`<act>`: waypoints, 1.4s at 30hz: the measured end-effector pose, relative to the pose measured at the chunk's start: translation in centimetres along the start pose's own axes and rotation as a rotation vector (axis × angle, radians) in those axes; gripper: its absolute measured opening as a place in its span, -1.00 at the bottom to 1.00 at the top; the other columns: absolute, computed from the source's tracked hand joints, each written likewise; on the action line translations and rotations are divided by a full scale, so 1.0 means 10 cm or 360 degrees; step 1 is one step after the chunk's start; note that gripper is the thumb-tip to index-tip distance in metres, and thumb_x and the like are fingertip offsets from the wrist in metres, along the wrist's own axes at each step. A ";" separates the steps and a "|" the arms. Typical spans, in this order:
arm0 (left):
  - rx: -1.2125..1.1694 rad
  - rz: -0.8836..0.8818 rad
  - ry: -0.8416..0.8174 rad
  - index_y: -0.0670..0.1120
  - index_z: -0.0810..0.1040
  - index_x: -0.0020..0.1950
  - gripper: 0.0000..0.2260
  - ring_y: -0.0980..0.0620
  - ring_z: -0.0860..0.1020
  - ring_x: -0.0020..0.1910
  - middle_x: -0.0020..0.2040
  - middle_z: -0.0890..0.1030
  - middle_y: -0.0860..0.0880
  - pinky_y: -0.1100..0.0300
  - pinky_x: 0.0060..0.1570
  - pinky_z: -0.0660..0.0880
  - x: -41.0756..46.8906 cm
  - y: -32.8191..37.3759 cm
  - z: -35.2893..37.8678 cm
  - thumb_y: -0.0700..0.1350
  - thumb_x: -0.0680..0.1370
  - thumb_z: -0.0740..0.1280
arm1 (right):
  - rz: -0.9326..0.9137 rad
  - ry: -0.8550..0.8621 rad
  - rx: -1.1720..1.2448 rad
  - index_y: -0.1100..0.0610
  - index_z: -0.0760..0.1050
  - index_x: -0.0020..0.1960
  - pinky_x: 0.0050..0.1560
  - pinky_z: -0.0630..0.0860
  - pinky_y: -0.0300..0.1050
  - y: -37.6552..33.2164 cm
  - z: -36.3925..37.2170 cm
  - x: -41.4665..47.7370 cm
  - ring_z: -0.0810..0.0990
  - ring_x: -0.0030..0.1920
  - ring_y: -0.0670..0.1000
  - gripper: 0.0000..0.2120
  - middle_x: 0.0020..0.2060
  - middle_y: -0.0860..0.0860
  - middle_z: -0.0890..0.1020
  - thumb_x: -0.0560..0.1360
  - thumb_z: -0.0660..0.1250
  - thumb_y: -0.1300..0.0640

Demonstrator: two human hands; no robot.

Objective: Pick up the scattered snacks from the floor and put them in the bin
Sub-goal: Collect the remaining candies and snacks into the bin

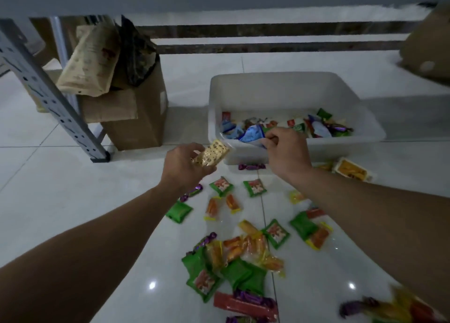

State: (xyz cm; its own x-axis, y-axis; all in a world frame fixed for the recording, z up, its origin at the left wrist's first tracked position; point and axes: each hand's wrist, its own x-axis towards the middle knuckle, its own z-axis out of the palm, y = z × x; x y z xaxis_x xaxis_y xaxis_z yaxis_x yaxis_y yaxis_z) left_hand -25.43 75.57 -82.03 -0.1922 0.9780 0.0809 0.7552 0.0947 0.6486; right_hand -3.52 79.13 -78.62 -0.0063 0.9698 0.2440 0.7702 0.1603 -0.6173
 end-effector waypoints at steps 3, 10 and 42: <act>-0.0018 0.0089 0.0000 0.01 0.60 0.08 -0.57 -0.01 0.63 -0.17 -0.09 0.66 0.00 0.16 -0.20 0.53 0.21 0.37 0.12 0.02 0.26 0.59 | 0.0043 0.0101 0.0001 0.25 0.59 -0.15 -0.14 0.53 -0.04 0.19 -0.23 0.12 0.59 -0.17 0.08 -0.85 -0.21 0.14 0.64 0.55 0.32 0.22; -0.0092 0.0167 -0.0059 -0.04 0.60 0.12 -0.54 0.03 0.60 -0.09 0.00 0.64 0.01 0.13 -0.10 0.57 0.77 1.11 0.58 -0.01 0.27 0.60 | 0.0235 0.0279 0.0125 0.23 0.59 -0.16 -0.22 0.41 -0.20 0.59 -0.50 0.39 0.55 -0.23 0.01 -0.87 -0.24 0.14 0.65 0.53 0.35 0.21; -0.0133 0.0071 -0.0079 -0.04 0.54 0.24 -0.58 0.01 0.53 0.19 0.21 0.59 -0.02 0.23 0.14 0.43 1.07 1.08 0.89 0.11 0.46 0.43 | 0.0224 0.0199 -0.0085 0.24 0.54 0.24 0.11 0.53 0.04 1.11 -0.18 0.78 0.56 0.13 0.19 -0.71 0.07 0.19 0.63 0.55 0.27 0.19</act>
State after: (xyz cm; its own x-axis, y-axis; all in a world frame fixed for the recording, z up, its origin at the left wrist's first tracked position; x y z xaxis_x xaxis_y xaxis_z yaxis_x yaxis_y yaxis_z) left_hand -13.76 88.66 -80.86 -0.1264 0.9892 0.0748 0.7072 0.0370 0.7061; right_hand 6.12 88.18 -82.24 0.1807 0.9509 0.2512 0.7906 0.0115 -0.6123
